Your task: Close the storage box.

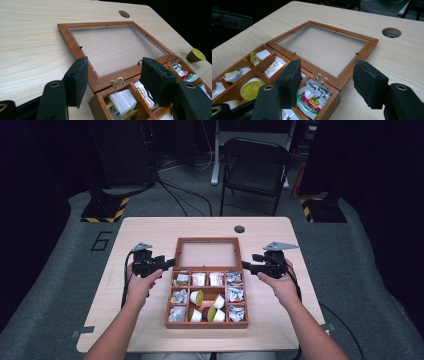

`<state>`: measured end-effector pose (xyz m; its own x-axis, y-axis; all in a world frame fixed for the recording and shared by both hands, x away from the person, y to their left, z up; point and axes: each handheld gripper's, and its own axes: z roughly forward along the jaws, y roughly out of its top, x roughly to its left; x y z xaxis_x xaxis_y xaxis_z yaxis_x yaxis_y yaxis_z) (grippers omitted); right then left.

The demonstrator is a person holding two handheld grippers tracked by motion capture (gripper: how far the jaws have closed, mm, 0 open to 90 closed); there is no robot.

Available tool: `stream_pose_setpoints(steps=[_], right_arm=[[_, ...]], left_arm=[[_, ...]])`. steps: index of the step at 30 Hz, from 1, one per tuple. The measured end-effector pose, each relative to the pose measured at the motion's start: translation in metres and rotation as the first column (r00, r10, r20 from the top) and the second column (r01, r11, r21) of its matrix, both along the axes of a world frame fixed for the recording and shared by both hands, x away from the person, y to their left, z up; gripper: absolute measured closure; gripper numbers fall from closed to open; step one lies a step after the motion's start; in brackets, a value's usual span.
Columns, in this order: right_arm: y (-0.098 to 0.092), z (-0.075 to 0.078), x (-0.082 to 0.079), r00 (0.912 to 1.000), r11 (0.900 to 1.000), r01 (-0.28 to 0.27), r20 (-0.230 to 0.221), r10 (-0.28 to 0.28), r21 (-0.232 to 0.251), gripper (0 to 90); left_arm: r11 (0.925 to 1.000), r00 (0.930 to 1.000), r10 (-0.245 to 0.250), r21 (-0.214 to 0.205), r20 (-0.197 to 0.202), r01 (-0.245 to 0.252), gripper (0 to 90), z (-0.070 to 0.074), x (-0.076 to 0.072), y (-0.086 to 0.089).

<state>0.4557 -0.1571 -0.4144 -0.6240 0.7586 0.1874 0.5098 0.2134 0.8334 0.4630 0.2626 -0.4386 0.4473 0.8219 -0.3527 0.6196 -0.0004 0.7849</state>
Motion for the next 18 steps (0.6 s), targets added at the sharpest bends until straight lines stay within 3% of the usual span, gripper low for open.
stream_pose_setpoints(steps=[8,14,18], right_arm=[[0.006,-0.012,0.013,0.9997,1.0000,0.001,-0.026,-0.001,0.005,40.6],[0.014,-0.020,0.021,0.9989,1.0000,0.002,-0.046,-0.002,-0.007,40.6],[0.017,-0.026,0.026,0.9981,1.0000,0.004,-0.061,-0.004,-0.007,40.6]], left_arm=[[1.0000,1.0000,-0.001,-0.004,-0.005,0.001,39.3,-0.008,0.011,-0.001],[0.9999,0.9995,-0.017,0.002,-0.025,0.017,39.5,-0.016,0.020,-0.001],[1.0000,0.9990,-0.003,-0.006,-0.046,0.003,39.3,-0.022,0.024,-0.002]])
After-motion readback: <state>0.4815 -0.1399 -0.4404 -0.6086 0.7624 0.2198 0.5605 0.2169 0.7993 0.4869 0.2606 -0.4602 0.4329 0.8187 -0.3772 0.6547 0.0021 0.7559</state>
